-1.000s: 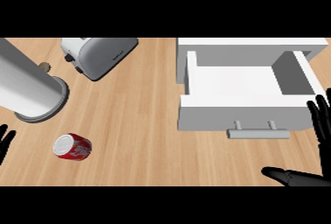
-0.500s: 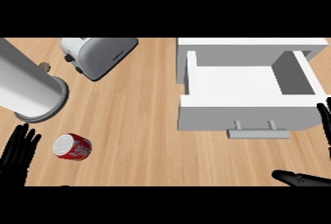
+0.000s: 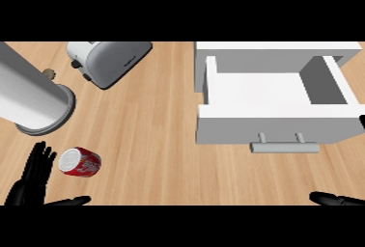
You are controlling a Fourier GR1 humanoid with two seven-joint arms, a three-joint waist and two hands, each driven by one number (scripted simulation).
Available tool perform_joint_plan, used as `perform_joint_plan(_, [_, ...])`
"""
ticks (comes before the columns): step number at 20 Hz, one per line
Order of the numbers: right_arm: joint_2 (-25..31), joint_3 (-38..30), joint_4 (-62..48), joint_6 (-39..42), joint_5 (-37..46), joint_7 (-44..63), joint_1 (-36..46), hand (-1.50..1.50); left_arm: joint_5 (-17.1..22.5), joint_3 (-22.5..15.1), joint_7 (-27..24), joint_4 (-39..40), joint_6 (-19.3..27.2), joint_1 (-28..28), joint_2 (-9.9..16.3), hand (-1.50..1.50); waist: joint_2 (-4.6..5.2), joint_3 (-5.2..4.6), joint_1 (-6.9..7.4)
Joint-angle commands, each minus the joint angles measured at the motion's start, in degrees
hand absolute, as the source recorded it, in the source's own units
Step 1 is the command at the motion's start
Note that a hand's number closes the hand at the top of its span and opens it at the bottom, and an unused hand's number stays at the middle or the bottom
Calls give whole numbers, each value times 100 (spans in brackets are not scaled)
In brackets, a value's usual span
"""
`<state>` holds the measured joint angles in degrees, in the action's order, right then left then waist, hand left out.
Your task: Pick up the can, place it into the drawer and close the drawer
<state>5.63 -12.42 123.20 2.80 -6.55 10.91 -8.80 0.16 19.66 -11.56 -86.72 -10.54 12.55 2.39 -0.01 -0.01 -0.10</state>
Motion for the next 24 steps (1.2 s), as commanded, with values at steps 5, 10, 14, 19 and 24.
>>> perform_joint_plan(5, [-265, 195, 42, 62, 197, -145, -84, -150, -88, 107, -712, 1332, 145, -355, 103, -150, 0, 0, 1])
perform_joint_plan(10, [-160, 108, 640, -12, 270, 480, -67, -150, -61, 177, -1025, 1976, 202, -601, 343, -150, -2, 0, -1])
perform_joint_plan(14, [45, -122, 672, -25, 82, 937, 247, -150, -26, 246, -1450, 2934, 410, -1132, 407, -150, 1, -1, -1])
perform_joint_plan(19, [-116, -73, 372, 92, 159, 443, 162, -150, -8, 569, -2402, 4876, 282, -2025, 962, -150, 12, -6, -36])
perform_joint_plan(24, [-21, -397, 579, 190, -185, 682, 189, -150, 45, 306, -2596, 5012, 217, -1962, 954, -150, 4, -2, -17])
